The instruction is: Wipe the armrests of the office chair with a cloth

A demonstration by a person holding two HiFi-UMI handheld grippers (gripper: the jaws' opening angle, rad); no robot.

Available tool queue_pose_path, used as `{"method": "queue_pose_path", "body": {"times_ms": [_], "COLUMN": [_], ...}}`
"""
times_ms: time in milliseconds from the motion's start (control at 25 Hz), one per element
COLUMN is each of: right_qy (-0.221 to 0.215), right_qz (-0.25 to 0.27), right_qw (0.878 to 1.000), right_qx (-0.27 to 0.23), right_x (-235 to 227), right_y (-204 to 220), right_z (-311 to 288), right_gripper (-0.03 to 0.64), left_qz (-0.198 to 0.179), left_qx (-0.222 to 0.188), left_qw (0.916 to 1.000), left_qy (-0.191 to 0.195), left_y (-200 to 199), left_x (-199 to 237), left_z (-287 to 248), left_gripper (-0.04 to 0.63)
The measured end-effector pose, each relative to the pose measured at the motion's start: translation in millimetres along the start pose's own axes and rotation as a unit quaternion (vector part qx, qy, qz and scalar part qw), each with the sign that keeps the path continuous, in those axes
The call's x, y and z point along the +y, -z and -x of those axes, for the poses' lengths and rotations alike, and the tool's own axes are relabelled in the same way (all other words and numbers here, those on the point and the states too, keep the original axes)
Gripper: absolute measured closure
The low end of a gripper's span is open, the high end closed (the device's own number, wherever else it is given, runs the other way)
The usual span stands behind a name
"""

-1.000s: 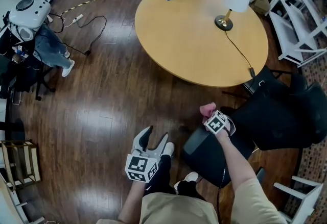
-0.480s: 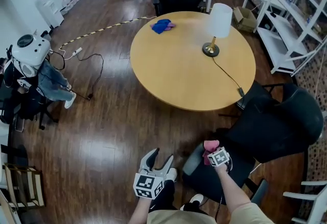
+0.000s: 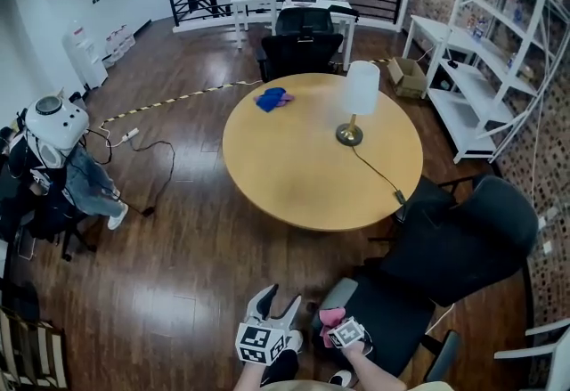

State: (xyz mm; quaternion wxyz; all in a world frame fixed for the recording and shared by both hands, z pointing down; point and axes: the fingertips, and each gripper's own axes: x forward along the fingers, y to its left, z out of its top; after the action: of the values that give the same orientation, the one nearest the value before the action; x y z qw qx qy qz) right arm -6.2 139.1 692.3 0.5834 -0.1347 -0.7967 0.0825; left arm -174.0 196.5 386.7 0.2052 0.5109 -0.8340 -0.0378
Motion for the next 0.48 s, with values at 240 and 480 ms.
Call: {"method": "queue_pose_path", "body": {"times_ms": [240,480], "right_qy": [-0.013,0.006], "right_qz": [-0.003,-0.092], "right_qw": [1.000,0.994], "right_qx": [0.024,-0.065], "right_x": [28.2,1.3], "right_y": [12.3,7.9], "right_z": [-7.7,22.2], "right_gripper": [0.554,0.553], "left_qz": [-0.004,-0.001], "left_qx": [-0.002,0.007], "left_qw": [1.0000,0.9995], "left_qy": [0.008,0.030], "left_y": [-5.2,-1.2], "left_x": [13.2,20.3], "left_z": [-5.0,-15.2], "left_gripper": [0.353,0.359]}}
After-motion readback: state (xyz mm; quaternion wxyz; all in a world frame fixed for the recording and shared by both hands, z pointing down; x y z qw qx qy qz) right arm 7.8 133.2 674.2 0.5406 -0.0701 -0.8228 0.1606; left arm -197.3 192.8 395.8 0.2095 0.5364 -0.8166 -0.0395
